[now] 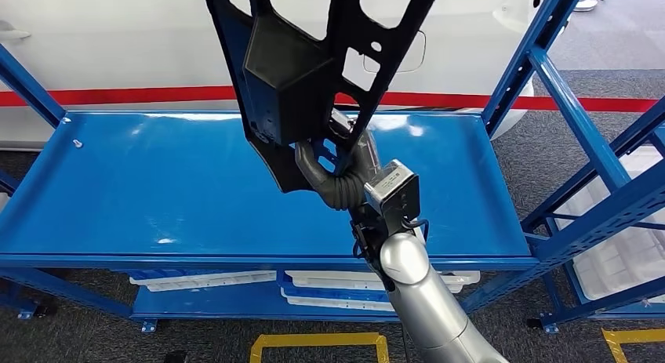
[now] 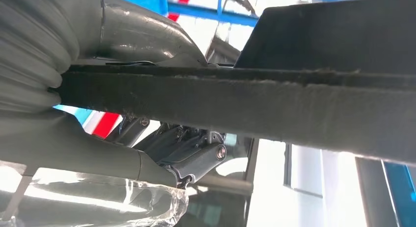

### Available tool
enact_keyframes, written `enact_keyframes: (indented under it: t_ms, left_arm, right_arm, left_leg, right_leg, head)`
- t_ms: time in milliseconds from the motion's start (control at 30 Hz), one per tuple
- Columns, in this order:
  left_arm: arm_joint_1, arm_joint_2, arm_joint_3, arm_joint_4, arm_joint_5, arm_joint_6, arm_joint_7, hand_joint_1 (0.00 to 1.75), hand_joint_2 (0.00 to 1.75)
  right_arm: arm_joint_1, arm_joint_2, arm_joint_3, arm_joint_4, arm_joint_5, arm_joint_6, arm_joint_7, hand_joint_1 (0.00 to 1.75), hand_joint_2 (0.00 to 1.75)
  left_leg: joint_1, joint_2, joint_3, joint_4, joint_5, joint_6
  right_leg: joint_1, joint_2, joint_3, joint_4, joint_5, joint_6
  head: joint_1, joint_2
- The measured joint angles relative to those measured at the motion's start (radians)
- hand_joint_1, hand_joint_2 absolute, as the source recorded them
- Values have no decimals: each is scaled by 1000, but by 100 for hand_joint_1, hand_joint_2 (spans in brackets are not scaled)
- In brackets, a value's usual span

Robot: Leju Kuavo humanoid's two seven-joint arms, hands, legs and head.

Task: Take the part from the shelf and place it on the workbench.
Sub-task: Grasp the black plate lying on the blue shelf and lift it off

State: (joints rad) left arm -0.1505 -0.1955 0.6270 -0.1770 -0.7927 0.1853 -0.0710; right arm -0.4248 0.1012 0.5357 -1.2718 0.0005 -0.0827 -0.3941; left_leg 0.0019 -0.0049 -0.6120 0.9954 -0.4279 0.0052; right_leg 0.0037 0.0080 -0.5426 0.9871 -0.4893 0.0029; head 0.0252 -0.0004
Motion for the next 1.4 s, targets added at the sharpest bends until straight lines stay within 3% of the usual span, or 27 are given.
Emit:
enact_keyframes:
  t_ms: [833,1033,1133,1200,1300,1333,1367,1400]
  left_arm:
    - [1,4,13,0,4,-15,-17,0,175]
    - [1,6,13,0,-7,-20,-16,0,175]
    - [2,7,13,0,-8,-21,-15,0,175]
    - [2,7,13,0,-8,-22,-15,0,175]
    - [2,6,13,0,-8,-23,-15,0,175]
    - [3,6,13,0,-7,-23,-15,0,175]
    - [4,6,13,0,-7,-23,-15,0,175]
    - [4,6,14,0,-6,-24,-15,0,175]
  right_arm:
    - [52,-15,32,-39,-97,72,-24,175,175]
    - [77,-15,36,-66,-96,68,-24,175,175]
    - [83,-16,38,-80,-95,68,-24,175,175]
    - [85,-18,39,-88,-93,68,-24,175,175]
    - [93,-26,41,-90,-93,68,-24,175,175]
    - [98,-30,42,-90,-93,68,-24,175,175]
    - [101,-33,42,-90,-94,68,-24,175,175]
    - [103,-35,43,-90,-94,68,-24,175,175]
  left_leg:
    - [-2,-1,0,2,-2,3]
    - [-7,-1,0,8,-9,15]
    - [-6,1,4,0,-2,28]
    - [-1,5,11,-14,8,38]
    - [2,7,10,-19,12,42]
    - [2,7,8,-18,13,41]
    - [3,7,6,-17,14,39]
    - [5,7,4,-15,15,37]
  right_leg:
    - [-3,0,0,0,0,1]
    - [-8,0,3,-1,-3,8]
    - [-9,0,3,1,-4,17]
    - [-8,0,-16,48,-38,15]
    - [-12,-1,-95,239,-126,10]
    - [-15,-1,-111,282,-138,14]
    - [-19,-1,-110,286,-133,24]
    - [-23,-1,-89,250,-114,36]
  head:
    - [0,0]
    - [0,0]
    - [0,0]
    - [1,0]
    - [3,0]
    - [3,0]
    - [3,0]
    - [3,0]
